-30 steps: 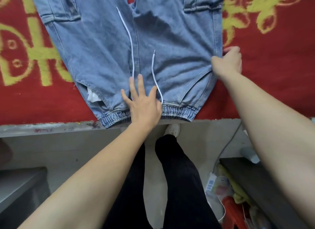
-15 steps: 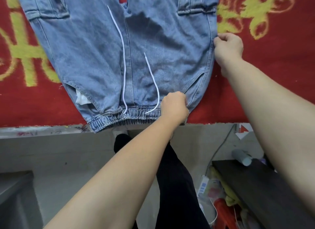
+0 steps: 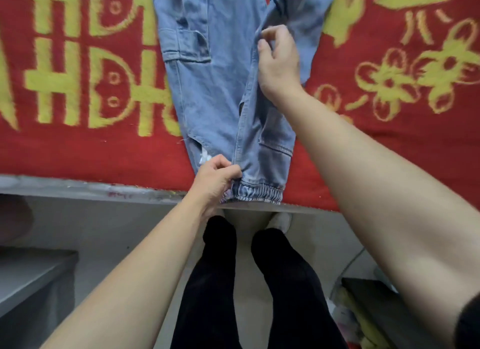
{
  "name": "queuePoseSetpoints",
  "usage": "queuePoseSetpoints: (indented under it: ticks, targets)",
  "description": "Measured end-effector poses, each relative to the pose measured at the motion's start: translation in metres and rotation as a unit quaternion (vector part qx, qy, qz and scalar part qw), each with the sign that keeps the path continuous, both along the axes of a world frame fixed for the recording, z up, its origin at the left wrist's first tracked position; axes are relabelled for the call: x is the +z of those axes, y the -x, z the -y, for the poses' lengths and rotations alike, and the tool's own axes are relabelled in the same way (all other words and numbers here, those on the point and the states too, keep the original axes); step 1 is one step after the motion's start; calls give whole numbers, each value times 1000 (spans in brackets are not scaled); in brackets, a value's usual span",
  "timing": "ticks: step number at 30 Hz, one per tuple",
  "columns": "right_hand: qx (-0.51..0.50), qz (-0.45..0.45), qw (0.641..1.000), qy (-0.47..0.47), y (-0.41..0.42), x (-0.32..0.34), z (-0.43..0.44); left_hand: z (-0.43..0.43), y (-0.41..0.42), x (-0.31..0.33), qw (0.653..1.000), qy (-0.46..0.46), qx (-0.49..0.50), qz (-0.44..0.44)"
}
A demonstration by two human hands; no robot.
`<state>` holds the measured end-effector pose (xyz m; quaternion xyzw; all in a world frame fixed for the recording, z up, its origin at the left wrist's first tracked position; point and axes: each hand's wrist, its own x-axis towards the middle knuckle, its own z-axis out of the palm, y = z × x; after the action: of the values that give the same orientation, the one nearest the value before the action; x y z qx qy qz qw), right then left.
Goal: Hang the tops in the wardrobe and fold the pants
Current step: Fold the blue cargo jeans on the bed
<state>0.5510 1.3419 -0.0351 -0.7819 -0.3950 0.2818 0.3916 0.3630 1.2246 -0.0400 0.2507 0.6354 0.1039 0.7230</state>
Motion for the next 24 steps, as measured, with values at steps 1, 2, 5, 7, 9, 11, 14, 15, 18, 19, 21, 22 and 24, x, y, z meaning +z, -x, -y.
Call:
queuePoseSetpoints:
  ticks: [1,2,5,7,9,11,14,15,18,19,21,22,24]
  targets:
    - [29,5,1000,4,21,-4,-10,-3,16,-3,1000,-10,9,-26]
    - [59,4,998,14,42,-10,-18,-4,32,-7,999,-16,21,-47]
    - [139,7,989,43,98,-35,-31,2,67,-27,993,-8,22,-113]
    - [170,8,983,75,122,-56,-29,10,81,-42,989,-9,9,-148]
    - [204,12,972,118,134,-75,-20,17,87,-53,985,-22,-10,-172]
    - [272,23,947,168,135,-85,-14,20,88,-60,983,-27,-11,-182]
    - [327,5,924,198,124,-78,-7,14,88,-64,980,-29,-31,-192]
    - [306,14,938,161,118,-72,-3,10,88,-63,980,-23,-45,-192]
    - [123,154,980,16,96,-59,22,2,94,-67,977,12,-78,-197]
    - [46,201,978,17,89,-55,33,-1,94,-66,977,16,-89,-195]
    - [-89,196,971,100,77,-55,60,-6,92,-66,975,15,-112,-190]
    - [-122,152,966,167,70,-58,75,-8,91,-66,974,11,-126,-190]
    - [-98,45,954,279,61,-64,106,-10,88,-60,971,8,-141,-193]
